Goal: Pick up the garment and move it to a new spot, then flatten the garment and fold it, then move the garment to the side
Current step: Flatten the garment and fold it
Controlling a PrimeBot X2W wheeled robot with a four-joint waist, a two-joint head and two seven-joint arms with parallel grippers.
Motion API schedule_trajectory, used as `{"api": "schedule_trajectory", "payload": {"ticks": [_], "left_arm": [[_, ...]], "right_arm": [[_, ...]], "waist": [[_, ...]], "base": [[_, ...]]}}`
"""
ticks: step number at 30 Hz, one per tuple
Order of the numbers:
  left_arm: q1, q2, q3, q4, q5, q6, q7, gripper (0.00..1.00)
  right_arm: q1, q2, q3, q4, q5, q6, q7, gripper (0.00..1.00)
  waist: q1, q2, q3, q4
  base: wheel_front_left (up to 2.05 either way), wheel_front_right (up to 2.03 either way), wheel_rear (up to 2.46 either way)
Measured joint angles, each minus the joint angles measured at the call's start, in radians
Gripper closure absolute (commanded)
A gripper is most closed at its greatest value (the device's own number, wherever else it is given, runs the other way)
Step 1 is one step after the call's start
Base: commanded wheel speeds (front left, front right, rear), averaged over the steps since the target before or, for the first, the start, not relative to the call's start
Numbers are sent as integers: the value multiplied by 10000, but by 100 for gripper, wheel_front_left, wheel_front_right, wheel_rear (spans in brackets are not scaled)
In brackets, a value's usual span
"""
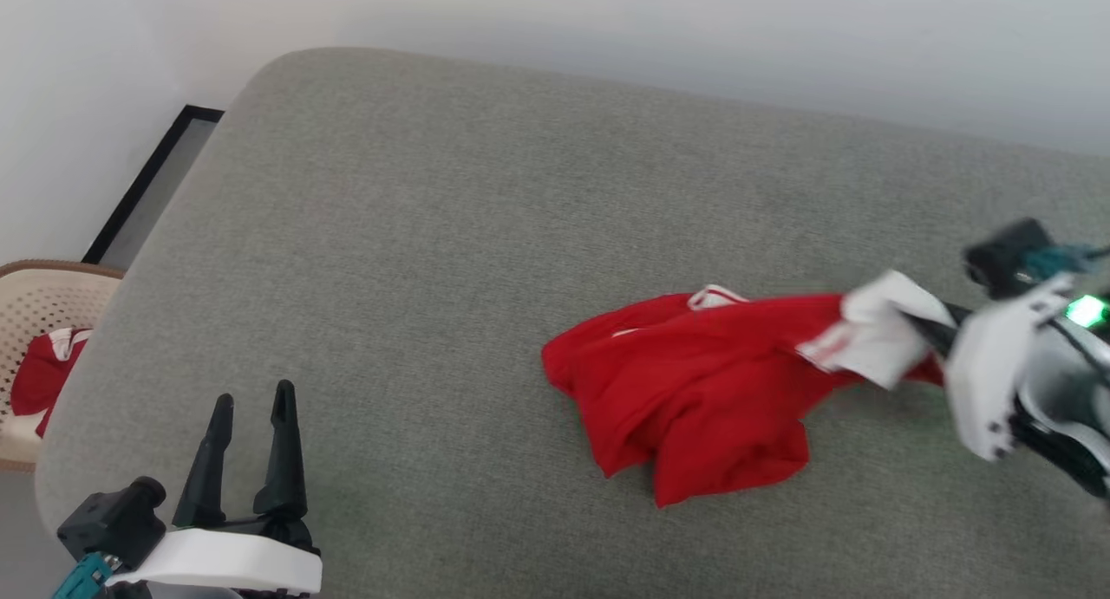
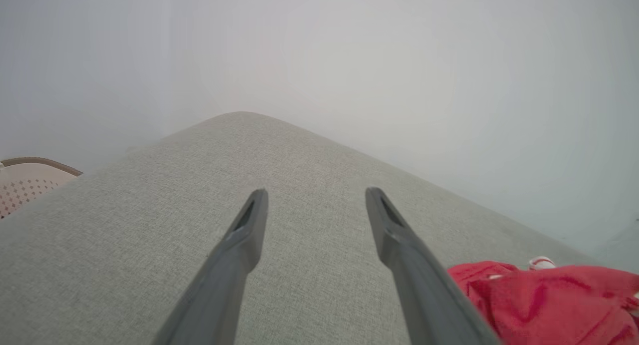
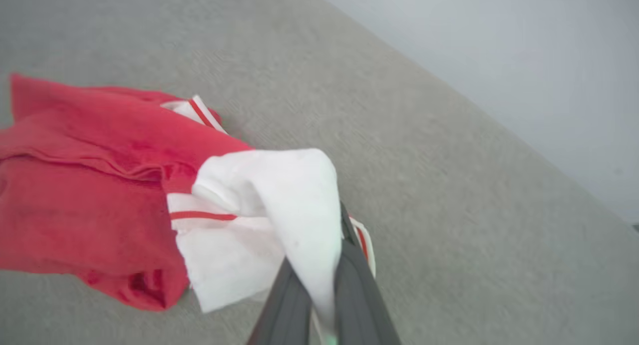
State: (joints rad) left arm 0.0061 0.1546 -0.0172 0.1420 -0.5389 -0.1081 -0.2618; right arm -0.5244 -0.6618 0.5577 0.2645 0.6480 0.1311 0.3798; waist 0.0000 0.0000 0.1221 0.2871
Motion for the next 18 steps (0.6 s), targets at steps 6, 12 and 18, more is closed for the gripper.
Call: {"api": "schedule_trajectory", "payload": {"ticks": [6,12,18], "left_arm": [[12,-48,104,25,35,-77,-13,0],[-232,25,-94,265,107,-151,-13,0],[-608,504,-537,351,-121,-167,460,0]], "right_arm": [[1674,-1118,-869,-458,290,-2,374,100],[2537,-857,-1074,416,600,-2,29,79],[2311,-483,-1028,654,466,0,-136,0]], "waist": [[0,0,84,-232],[0,0,241,-383],[0,0,167,-620]], "base": [[0,0,0],[0,0,0],[0,0,0]]}}
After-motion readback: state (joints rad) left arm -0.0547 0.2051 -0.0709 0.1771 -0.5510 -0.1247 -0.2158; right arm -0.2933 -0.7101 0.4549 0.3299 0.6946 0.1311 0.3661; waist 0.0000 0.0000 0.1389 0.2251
